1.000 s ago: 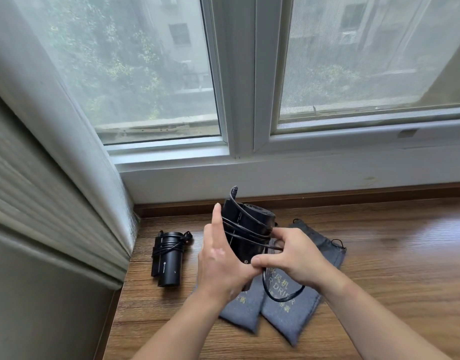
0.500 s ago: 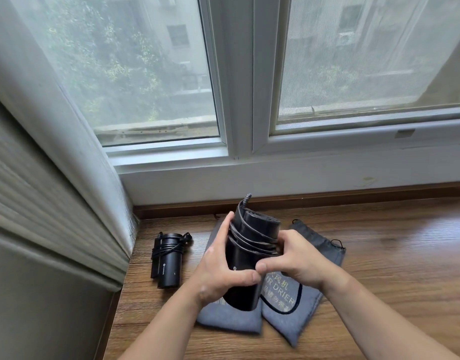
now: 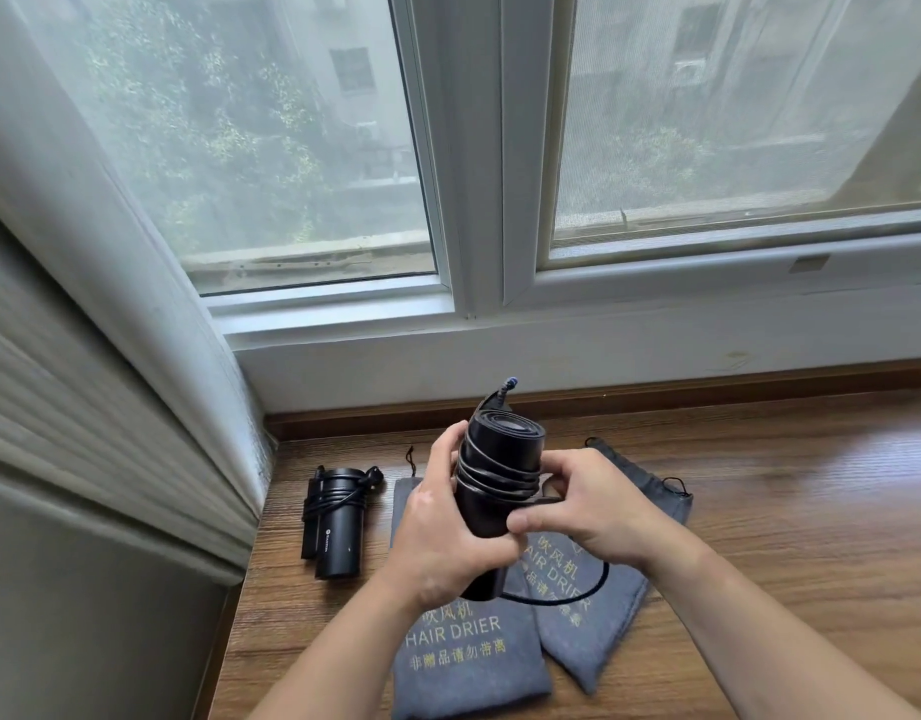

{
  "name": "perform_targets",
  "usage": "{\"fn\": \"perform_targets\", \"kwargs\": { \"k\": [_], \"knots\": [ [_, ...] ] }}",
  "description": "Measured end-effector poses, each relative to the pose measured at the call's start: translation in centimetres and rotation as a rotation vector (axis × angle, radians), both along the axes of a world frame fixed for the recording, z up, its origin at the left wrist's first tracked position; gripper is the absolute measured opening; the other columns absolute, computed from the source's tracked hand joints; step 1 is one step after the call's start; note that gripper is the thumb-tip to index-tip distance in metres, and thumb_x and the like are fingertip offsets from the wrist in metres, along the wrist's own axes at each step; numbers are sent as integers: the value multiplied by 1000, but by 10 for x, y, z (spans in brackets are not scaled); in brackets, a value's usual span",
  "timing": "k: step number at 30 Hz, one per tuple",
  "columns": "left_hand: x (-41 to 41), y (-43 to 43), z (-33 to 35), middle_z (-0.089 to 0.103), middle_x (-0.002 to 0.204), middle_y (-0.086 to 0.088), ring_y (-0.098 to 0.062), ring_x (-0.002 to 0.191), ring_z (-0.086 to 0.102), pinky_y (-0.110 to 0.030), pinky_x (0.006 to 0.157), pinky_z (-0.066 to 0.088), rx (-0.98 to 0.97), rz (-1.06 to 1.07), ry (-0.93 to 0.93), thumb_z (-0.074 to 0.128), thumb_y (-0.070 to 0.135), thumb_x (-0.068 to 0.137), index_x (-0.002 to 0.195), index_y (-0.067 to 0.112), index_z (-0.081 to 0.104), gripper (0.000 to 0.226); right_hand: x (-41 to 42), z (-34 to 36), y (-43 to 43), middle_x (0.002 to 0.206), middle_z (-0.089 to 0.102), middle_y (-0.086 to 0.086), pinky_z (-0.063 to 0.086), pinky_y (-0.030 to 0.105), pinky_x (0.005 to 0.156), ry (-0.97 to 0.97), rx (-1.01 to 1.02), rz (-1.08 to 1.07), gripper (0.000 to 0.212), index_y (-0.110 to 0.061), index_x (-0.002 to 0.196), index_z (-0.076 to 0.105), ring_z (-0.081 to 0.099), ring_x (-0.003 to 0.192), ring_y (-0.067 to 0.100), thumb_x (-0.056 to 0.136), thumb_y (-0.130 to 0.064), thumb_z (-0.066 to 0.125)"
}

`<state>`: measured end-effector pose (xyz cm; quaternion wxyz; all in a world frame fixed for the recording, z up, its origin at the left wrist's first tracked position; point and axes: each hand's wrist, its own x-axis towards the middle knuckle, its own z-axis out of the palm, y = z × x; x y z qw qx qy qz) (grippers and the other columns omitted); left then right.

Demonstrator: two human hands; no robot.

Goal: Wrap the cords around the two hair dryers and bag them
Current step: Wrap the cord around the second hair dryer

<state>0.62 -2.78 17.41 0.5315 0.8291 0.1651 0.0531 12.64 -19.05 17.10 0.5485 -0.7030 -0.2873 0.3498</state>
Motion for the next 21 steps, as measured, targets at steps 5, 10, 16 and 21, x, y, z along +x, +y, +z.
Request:
{"fn": "perform_targets", "kwargs": {
  "k": [5,10,16,21],
  "knots": [
    [-3,7,-1,71,114,12,-3,108,68,-26,93,54,-69,-25,63,89,19,60,141,38,43,95,1,3,-1,74,78,-10,50,16,74,-27,-6,32,42,-20,113,74,65,70,-5,75,-14,90],
    [-6,13,-2,73,115,2,-23,111,69,-54,100,54,-134,-41,93,83,26,54,133,31,53,84,11,4,-9,40,47,-24,35,9,53,-34,-34,34,49,-7,120,67,46,42,-9,75,-5,87],
    [-6,6,-4,70,124,-22,-48,120,62,-70,104,45,-296,-24,91,79,19,58,133,11,58,79,6,-2,-6,48,52,-21,34,9,52,36,126,24,87,-8,117,69,45,47,-7,51,-62,84],
    [-4,5,-6,64,132,-28,-55,124,56,-73,105,41,-310,-93,71,75,14,61,142,3,50,85,5,-17,-4,106,78,15,59,31,76,191,189,38,74,-6,120,70,73,94,22,57,-35,97]
  ]
}}
